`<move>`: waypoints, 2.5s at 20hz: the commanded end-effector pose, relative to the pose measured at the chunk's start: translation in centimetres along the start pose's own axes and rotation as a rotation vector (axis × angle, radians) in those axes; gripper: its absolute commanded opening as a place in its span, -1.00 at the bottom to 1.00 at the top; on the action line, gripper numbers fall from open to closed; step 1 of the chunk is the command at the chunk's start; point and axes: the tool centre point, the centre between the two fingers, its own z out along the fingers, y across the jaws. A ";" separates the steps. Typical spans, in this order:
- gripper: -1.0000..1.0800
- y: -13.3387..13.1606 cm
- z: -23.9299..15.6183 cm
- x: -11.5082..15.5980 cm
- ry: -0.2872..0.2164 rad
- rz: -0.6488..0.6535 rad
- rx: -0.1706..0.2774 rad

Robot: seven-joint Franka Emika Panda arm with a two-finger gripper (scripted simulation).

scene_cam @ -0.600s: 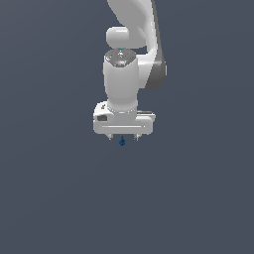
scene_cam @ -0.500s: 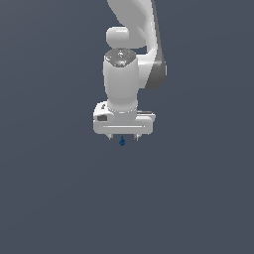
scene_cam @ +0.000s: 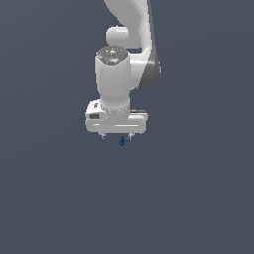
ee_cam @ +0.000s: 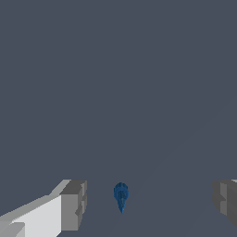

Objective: Pick up the object and move it to a goal position.

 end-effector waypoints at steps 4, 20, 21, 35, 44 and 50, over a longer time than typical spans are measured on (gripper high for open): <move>0.92 -0.1 0.5 -0.4 -0.004 -0.009 0.000; 0.92 -1.0 8.1 -7.7 -0.066 -0.132 0.021; 0.92 -1.0 8.4 -8.1 -0.069 -0.139 0.023; 0.92 -1.3 10.5 -10.1 -0.084 -0.166 0.028; 0.92 -1.4 14.3 -10.6 -0.084 -0.168 0.029; -1.00 -1.4 15.0 -10.6 -0.084 -0.168 0.029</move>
